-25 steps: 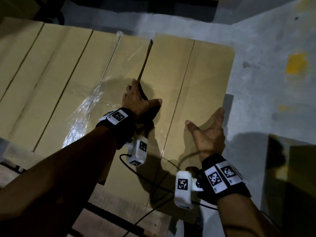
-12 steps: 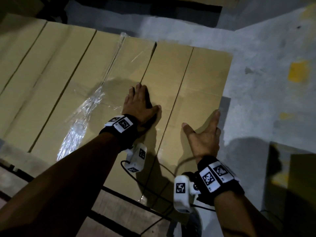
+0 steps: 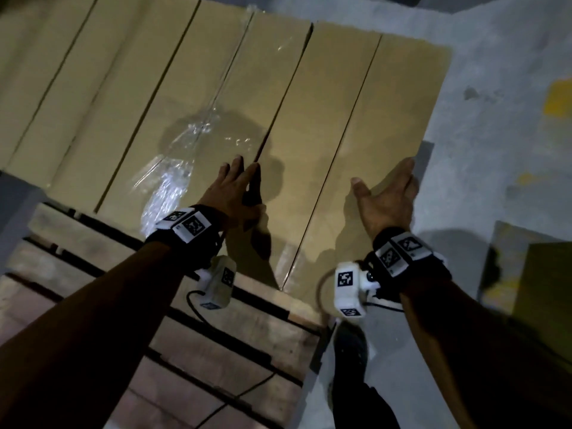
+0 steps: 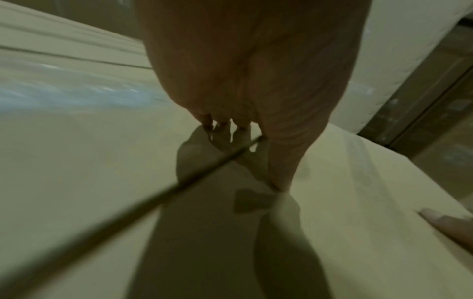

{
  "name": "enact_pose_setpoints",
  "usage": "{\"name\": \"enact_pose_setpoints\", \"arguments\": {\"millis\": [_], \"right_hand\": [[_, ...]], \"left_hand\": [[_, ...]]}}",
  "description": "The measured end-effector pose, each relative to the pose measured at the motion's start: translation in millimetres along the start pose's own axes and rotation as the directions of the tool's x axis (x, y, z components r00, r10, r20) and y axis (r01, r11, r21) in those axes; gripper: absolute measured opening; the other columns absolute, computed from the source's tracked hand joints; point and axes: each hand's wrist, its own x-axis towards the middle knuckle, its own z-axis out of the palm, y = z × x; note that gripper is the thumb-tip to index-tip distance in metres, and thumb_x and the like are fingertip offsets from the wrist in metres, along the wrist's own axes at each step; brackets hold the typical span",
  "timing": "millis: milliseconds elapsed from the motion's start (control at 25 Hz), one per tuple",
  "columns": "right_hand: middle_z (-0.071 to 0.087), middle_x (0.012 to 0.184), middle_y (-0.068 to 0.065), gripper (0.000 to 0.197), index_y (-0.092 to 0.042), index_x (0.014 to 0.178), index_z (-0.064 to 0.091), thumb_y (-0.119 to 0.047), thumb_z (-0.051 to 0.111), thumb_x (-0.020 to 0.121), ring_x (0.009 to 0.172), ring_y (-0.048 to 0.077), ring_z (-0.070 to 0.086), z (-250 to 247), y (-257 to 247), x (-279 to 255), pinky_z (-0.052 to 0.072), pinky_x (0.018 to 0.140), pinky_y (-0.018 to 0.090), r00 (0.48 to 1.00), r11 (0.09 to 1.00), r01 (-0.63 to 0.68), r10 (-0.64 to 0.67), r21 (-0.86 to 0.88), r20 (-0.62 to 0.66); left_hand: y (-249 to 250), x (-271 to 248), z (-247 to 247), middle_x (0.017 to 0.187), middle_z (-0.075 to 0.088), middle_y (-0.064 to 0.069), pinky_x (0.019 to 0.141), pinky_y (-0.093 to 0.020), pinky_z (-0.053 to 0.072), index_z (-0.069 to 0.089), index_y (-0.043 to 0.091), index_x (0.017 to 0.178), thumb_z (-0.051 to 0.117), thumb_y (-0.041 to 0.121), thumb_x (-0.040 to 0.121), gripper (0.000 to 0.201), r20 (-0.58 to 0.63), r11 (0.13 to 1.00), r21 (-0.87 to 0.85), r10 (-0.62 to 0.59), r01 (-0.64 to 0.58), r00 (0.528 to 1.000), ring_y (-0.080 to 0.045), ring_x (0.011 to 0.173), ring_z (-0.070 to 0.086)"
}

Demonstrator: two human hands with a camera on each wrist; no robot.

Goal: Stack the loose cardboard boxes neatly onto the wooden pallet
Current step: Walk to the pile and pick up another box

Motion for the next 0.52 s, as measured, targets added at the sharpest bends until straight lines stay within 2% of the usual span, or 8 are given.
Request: {"name": "enact_pose_setpoints", "arguments": {"millis": [120, 240, 280, 400, 520], "right_hand": [[-0.018, 0.167, 0.008, 0.097, -0.024, 0.16, -0.008, -0.055, 0.057, 0.096, 0.154, 0.031, 0.0, 10.0, 9.7, -34.8, 0.019, 0.12, 0.047, 0.999, 0.978, 0.022, -0.012, -0.209, 0.047], [-0.022, 0.165, 0.012, 0.091, -0.021, 0.161, -0.004, -0.056, 0.05, 0.098, 0.154, 0.034, -0.011, 28.1, 25.4, -82.0, 0.013, 0.121, 0.05, 0.994, 0.906, 0.099, -0.07, -0.412, 0.084], [-0.02, 0.166, 0.013, 0.087, -0.02, 0.161, -0.003, -0.055, 0.047, 0.099, 0.153, 0.036, -0.012, 36.4, 31.5, -97.7, 0.01, 0.122, 0.051, 0.991, 0.876, 0.129, -0.101, -0.465, 0.085], [-0.015, 0.167, 0.013, 0.078, -0.019, 0.162, 0.0, -0.054, 0.035, 0.101, 0.154, 0.035, -0.011, 59.6, 45.9, -136.2, 0.002, 0.122, 0.058, 0.979, 0.796, 0.203, -0.172, -0.571, 0.108], [-0.017, 0.167, 0.011, 0.088, -0.022, 0.161, -0.003, -0.07, 0.032, 0.096, 0.153, 0.035, -0.014, 69.7, 53.4, -155.0, -0.005, 0.119, 0.059, 0.971, 0.742, 0.238, -0.172, -0.627, 0.165]], "left_hand": [[-30.1, -27.5, 13.9, 0.165, -0.007, -0.01, 0.122, -0.048, 0.009, 0.003, 0.024, 0.158, 0.066, 0.027, 0.092, 0.091, 0.015, 0.999, 0.011, 0.051, -0.051, 0.999, -0.038, 0.151, -0.005], [-60.8, -54.6, 36.6, 0.165, -0.003, -0.015, 0.122, -0.053, 0.01, -0.001, 0.025, 0.158, 0.058, 0.053, 0.088, 0.096, 0.054, 0.986, 0.109, 0.119, -0.124, 0.991, -0.041, 0.151, -0.004], [-67.7, -64.1, 43.9, 0.165, -0.004, -0.015, 0.122, -0.053, 0.009, -0.005, 0.027, 0.157, 0.056, 0.056, 0.089, 0.096, 0.069, 0.976, 0.157, 0.143, -0.152, 0.987, -0.041, 0.151, -0.006], [-76.6, -87.7, 57.4, 0.164, -0.015, -0.012, 0.122, -0.047, 0.004, -0.005, 0.029, 0.157, 0.05, 0.045, 0.099, 0.082, 0.055, 0.953, 0.224, 0.198, -0.205, 0.979, -0.037, 0.151, -0.012], [-82.1, -93.2, 65.7, 0.165, -0.015, -0.01, 0.124, -0.043, 0.009, -0.009, 0.035, 0.156, 0.051, 0.027, 0.102, 0.082, -0.056, 0.92, 0.314, 0.263, -0.233, 0.963, -0.033, 0.152, -0.008]]}}
